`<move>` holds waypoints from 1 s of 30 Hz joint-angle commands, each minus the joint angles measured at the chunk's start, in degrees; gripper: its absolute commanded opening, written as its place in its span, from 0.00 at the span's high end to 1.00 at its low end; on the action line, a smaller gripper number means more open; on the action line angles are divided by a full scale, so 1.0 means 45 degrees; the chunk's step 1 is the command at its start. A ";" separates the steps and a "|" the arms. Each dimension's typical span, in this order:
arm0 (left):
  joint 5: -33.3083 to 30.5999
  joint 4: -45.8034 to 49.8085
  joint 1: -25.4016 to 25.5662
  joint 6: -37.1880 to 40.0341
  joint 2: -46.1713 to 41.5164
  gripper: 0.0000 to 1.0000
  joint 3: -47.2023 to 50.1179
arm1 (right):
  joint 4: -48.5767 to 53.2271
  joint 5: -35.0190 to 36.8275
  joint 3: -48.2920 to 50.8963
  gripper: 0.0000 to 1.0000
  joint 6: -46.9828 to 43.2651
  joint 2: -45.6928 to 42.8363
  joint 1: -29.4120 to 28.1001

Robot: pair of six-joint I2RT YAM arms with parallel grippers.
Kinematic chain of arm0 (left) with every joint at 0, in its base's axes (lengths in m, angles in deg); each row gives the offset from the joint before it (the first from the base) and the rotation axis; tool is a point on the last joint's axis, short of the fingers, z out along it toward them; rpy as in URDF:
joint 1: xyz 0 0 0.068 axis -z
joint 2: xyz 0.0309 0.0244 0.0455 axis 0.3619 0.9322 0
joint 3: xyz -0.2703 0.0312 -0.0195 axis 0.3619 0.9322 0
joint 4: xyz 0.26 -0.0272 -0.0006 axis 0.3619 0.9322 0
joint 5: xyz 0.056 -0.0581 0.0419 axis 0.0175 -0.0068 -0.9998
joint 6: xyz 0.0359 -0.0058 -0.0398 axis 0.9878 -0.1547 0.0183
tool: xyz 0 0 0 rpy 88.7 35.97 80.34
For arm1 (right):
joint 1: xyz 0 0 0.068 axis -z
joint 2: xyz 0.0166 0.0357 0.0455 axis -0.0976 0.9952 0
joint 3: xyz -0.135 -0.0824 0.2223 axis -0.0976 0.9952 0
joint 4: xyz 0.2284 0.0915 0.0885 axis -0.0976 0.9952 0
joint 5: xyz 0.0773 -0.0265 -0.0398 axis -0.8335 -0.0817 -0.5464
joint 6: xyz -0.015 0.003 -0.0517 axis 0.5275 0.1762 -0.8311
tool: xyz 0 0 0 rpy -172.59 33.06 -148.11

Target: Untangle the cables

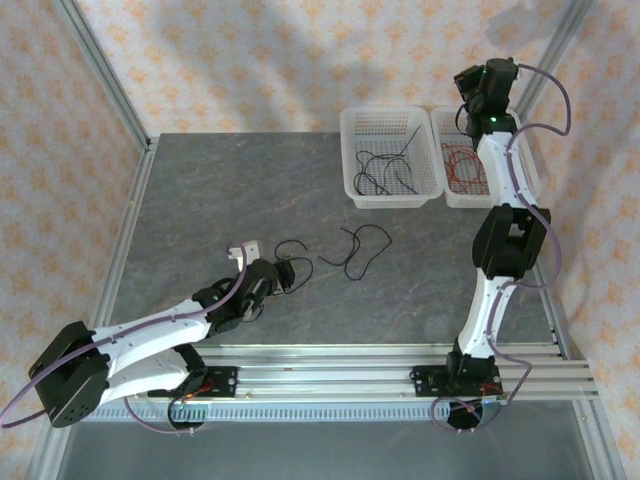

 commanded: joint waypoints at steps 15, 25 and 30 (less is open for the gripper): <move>-0.0556 0.3822 0.0070 -0.1204 0.0865 0.25 -0.1995 | 0.3079 0.0139 0.0278 1.00 -0.0324 0.2400 0.1178; -0.0498 0.4839 0.0055 -0.1159 0.1587 0.25 -0.2830 | 0.4380 -0.0338 -0.0725 0.69 -0.1155 0.2912 0.1180; -0.0306 0.5343 0.0069 -0.1191 0.1840 0.25 -0.3036 | 0.5253 -0.0467 -0.1337 0.54 -0.1581 0.2730 0.1179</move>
